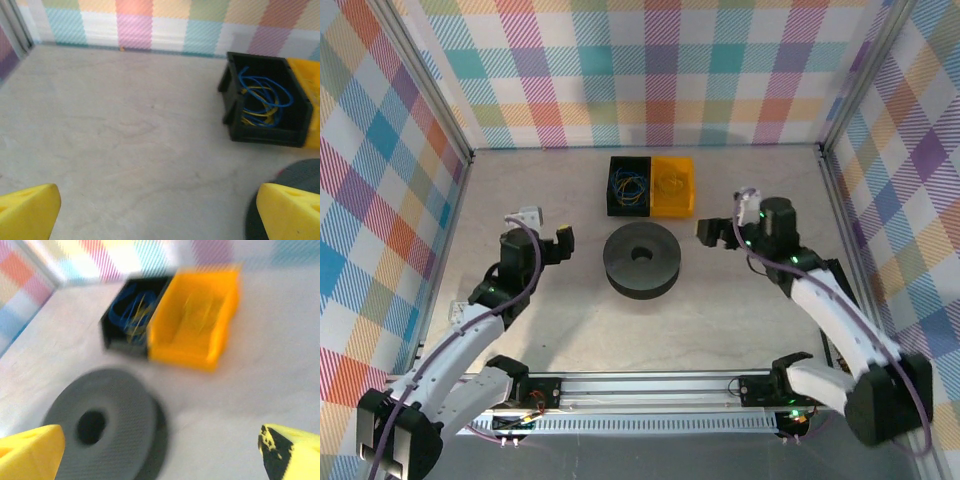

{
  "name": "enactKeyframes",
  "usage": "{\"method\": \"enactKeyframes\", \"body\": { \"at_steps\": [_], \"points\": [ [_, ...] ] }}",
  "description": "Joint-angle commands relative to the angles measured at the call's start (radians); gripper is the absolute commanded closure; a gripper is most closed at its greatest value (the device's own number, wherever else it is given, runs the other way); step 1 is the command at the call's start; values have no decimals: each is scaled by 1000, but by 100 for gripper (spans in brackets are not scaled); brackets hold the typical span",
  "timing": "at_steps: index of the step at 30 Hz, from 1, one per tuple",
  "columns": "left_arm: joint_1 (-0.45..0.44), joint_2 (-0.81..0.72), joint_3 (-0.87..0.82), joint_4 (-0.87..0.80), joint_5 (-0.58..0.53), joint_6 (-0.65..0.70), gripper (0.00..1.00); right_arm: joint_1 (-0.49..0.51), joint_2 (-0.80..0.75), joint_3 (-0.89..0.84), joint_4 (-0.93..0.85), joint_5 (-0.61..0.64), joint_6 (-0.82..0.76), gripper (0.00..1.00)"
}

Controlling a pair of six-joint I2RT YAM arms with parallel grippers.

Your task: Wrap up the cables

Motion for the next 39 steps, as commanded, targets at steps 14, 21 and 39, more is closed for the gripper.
{"method": "enactKeyframes", "body": {
  "at_steps": [14,21,39],
  "points": [
    [181,475,-228,821,-65,148,0,-176,428,-262,705,218,-286,1],
    [227,685,-199,967,11,127,0,-290,529,-301,845,99,-168,1],
    [268,687,-160,883,75,98,0,-302,529,-301,851,87,-166,1]
  ]
}}
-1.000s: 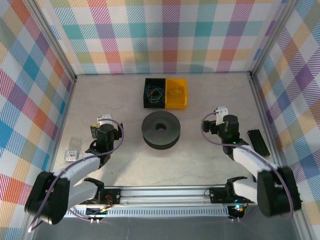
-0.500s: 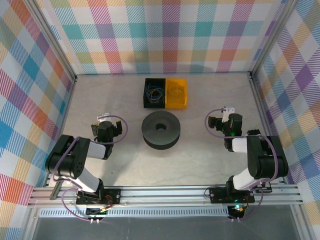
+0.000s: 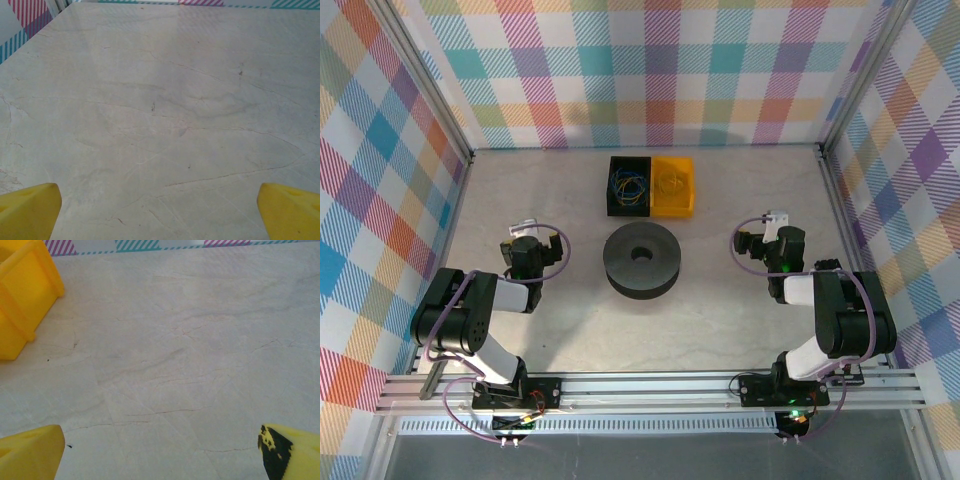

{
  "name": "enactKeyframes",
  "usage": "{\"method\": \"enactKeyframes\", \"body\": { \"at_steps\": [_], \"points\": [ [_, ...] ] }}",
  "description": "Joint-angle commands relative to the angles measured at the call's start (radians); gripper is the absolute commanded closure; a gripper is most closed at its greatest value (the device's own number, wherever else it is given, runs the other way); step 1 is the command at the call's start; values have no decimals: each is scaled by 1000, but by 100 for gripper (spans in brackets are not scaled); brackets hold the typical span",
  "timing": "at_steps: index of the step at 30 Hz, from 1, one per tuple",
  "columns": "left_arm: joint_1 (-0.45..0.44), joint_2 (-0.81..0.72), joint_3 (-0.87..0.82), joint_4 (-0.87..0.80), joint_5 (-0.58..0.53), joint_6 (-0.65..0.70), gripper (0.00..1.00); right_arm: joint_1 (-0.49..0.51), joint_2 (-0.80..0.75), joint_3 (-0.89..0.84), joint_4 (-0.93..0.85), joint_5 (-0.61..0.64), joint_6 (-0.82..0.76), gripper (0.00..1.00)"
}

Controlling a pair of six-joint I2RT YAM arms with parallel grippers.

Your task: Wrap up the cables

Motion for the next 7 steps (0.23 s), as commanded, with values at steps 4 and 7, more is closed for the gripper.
{"method": "enactKeyframes", "body": {
  "at_steps": [4,7],
  "points": [
    [7,-6,9,28,12,-15,0,-1,3,1,35,-22,14,1],
    [7,-6,9,27,12,-15,0,-1,2,0,38,-23,14,1]
  ]
}}
